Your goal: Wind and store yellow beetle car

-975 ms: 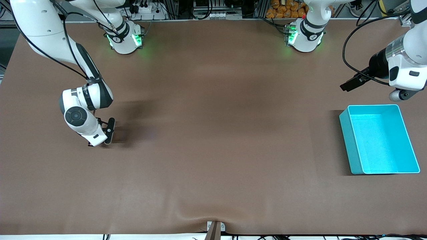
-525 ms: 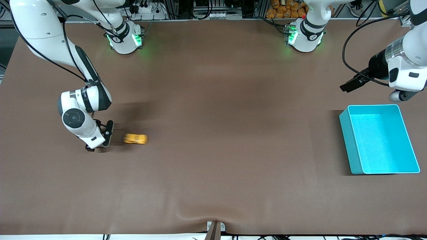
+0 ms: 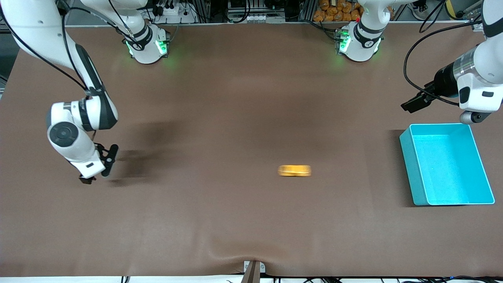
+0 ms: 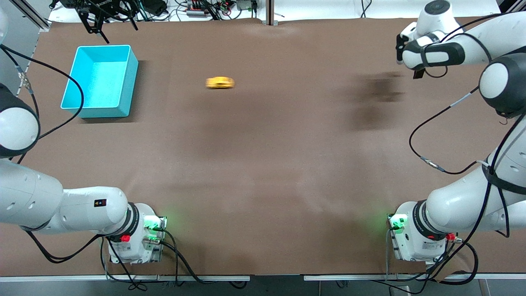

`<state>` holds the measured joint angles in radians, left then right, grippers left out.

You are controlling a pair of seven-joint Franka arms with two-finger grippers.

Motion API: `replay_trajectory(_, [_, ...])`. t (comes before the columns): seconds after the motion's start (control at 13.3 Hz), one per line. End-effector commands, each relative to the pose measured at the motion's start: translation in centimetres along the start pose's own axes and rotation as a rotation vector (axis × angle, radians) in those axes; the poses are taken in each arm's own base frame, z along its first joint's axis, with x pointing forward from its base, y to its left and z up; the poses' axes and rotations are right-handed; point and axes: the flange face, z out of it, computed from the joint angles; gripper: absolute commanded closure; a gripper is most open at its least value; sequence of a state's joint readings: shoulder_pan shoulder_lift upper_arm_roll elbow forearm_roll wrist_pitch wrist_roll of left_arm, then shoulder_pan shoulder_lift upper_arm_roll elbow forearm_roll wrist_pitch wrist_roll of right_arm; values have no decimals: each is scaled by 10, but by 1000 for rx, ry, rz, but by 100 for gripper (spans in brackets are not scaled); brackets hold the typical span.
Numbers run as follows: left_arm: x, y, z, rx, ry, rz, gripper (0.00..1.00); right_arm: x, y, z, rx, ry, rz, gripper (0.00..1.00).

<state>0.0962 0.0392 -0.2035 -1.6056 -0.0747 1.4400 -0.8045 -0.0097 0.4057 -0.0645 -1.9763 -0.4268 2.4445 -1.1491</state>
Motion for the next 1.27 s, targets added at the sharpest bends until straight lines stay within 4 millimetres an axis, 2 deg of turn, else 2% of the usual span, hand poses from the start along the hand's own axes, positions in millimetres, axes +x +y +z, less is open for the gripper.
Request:
replay_trajectory(0.0, [3, 1, 5, 1, -4, -29, 0, -26, 2, -43, 12, 104, 171, 0])
replay_trajectory(0.15, [7, -1, 12, 11, -14, -36, 0, -48, 12, -73, 51, 172, 295, 0])
replay_trajectory(0.38, [21, -9, 35, 45, -23, -66, 0, -88, 36, -141, 23, 217, 397, 0])
replay_trajectory(0.6, [34, -13, 67, 49, -23, -137, 0, -120, 54, -196, -17, 317, 504, 0])
replay_trajectory(0.75, [40, -12, 95, 47, -16, -209, 0, -142, 59, -222, -20, 396, 580, 0])
replay_trajectory(0.82, [44, -13, 110, 52, 7, -252, 0, -147, 58, -230, 16, 427, 613, 0])
replay_trajectory(0.97, [51, -14, 141, 39, 42, -350, 0, -158, 45, -265, 48, 452, 815, 0])
replay_trajectory(1.2, [72, -21, 177, 1, 63, -485, 0, -150, 19, -304, 192, 441, 1035, 0])
